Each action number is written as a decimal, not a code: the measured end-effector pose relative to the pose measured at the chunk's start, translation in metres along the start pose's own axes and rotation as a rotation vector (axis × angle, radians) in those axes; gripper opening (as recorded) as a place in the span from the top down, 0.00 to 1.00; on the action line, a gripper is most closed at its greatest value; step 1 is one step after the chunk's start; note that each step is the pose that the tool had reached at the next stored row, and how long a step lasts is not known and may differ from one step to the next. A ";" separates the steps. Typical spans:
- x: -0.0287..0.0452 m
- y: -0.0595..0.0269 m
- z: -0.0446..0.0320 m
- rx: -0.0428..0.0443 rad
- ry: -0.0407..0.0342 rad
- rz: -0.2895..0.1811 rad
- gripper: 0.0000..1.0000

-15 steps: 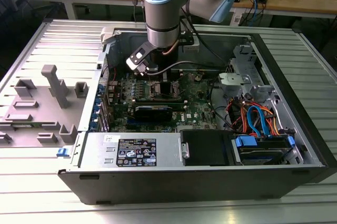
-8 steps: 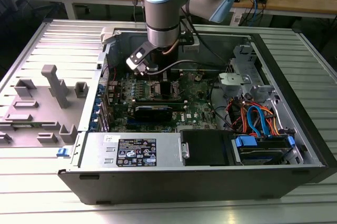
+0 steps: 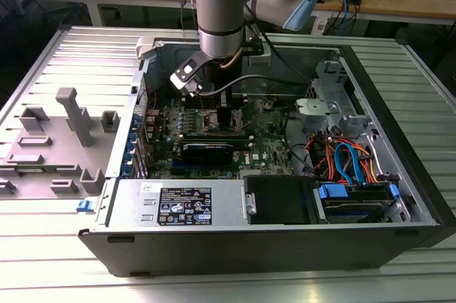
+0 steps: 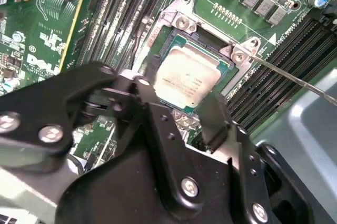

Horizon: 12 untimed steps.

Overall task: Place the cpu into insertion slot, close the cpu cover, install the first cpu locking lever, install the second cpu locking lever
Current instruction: 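Place the cpu into insertion slot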

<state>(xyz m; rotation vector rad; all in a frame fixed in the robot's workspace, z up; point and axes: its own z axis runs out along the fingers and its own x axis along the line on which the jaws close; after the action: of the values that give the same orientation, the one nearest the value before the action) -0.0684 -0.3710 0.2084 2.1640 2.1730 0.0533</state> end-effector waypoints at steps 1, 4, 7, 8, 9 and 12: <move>0.0000 0.0000 0.0000 0.0000 -0.0001 0.000 0.45; 0.0000 0.0001 -0.0003 0.0001 -0.0006 0.000 0.57; -0.0002 0.0005 -0.0060 0.0003 -0.0004 0.000 0.75; -0.0001 0.0005 -0.0060 0.0003 -0.0002 0.000 0.82; -0.0001 0.0005 -0.0060 0.0003 -0.0001 0.000 0.88; -0.0002 0.0006 -0.0061 0.0005 -0.0004 0.000 0.89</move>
<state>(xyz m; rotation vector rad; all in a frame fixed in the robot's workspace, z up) -0.0683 -0.3710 0.2146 2.1640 2.1731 0.0523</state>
